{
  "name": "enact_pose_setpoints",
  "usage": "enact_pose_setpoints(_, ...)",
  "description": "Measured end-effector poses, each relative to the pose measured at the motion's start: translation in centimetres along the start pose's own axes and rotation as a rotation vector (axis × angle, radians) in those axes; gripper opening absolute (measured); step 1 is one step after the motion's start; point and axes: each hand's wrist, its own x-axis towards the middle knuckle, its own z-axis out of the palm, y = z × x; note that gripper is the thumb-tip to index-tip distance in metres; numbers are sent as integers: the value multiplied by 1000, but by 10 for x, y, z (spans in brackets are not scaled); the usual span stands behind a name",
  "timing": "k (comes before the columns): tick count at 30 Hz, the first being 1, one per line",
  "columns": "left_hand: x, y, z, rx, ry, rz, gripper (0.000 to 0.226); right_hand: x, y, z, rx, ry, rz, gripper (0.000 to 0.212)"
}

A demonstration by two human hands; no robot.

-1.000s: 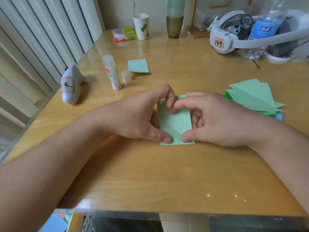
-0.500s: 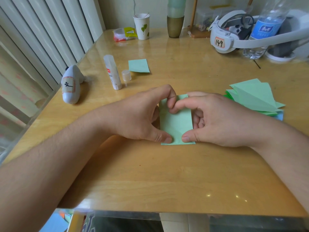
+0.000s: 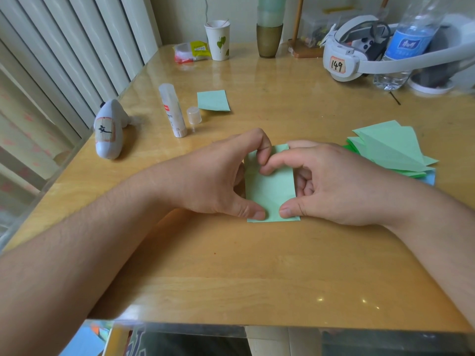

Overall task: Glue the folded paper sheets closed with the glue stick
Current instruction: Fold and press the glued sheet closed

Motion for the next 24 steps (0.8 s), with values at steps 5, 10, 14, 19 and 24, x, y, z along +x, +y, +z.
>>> enact_pose_setpoints(5,0,1,0,20,2,1,68,0,0,1,-3,2,0,61)
enact_pose_setpoints(10,0,1,0,14,2,0,68,0,0,1,-6,-3,-1,61)
enact_pose_setpoints(14,0,1,1,5,4,-8,69,0,1,2,-13,-6,-1,61)
enact_pose_setpoints(19,0,1,1,11,1,-13,69,0,0,1,-27,-5,0,60)
enact_pose_setpoints(24,0,1,0,17,0,3,70,1,0,1,-68,16,-10,57)
